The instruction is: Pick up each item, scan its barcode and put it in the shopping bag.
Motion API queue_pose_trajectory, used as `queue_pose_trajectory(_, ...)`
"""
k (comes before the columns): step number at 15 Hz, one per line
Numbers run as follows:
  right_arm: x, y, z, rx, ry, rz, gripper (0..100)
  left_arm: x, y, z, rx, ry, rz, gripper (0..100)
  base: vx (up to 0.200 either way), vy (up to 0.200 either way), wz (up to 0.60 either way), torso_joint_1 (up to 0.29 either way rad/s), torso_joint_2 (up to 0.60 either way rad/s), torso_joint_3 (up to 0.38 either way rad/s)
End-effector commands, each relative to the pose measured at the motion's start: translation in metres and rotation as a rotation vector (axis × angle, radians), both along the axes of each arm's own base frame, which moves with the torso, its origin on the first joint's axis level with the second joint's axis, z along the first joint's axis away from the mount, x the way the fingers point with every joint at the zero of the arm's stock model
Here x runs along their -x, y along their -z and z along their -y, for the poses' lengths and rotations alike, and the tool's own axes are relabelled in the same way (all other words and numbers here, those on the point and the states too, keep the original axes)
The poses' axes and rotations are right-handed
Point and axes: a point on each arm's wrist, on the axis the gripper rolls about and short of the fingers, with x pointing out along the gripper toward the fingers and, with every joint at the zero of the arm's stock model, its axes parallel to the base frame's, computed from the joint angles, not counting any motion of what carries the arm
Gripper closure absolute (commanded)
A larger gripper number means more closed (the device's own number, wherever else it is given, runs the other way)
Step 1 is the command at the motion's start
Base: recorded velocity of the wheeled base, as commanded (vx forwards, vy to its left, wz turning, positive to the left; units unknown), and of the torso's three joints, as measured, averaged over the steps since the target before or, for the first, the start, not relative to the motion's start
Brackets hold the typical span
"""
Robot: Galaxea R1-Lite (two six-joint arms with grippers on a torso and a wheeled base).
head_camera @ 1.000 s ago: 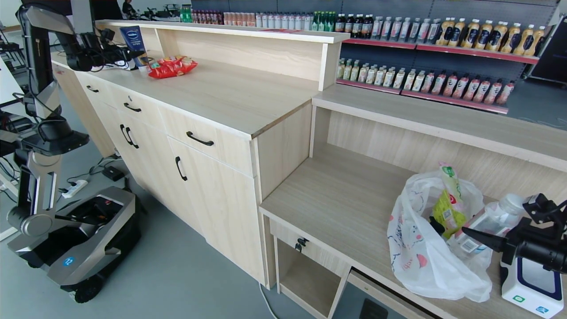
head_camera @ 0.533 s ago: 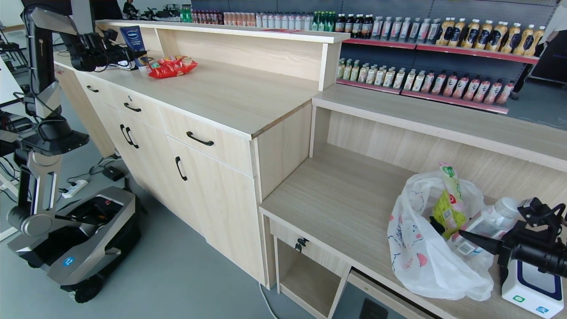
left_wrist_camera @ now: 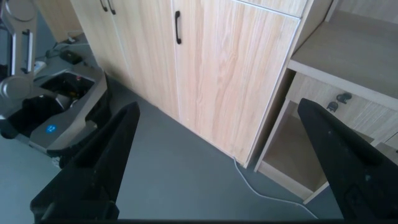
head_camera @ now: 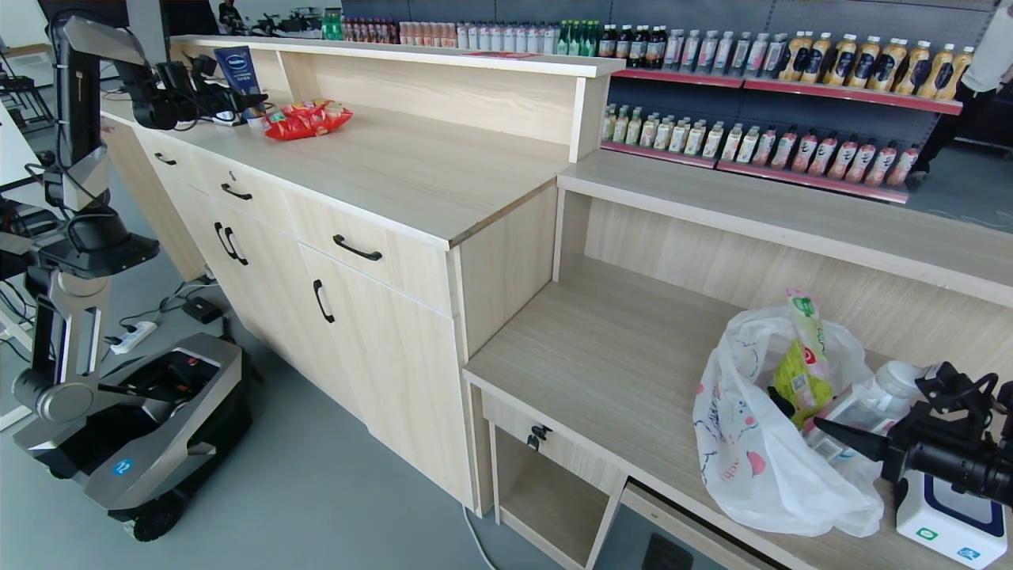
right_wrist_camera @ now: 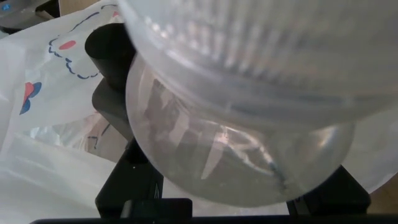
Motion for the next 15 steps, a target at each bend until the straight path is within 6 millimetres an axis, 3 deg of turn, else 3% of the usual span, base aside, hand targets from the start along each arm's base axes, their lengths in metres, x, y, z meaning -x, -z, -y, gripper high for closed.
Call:
queue_pose_trajectory(1,0.000,0.008,0.001,-0.011,0.001,-0.021,100,0.000,0.000,0.000,0.000,-0.001,0.000,0,0.000,0.000,0.00,0.000,0.00,0.000)
queue_pose_trajectory(15,-0.002,0.018,0.002,-0.010,0.000,-0.034,100,0.000,0.000,0.000,0.000,-0.001,0.000,0,0.000,0.000,0.00,0.000,0.00,0.000)
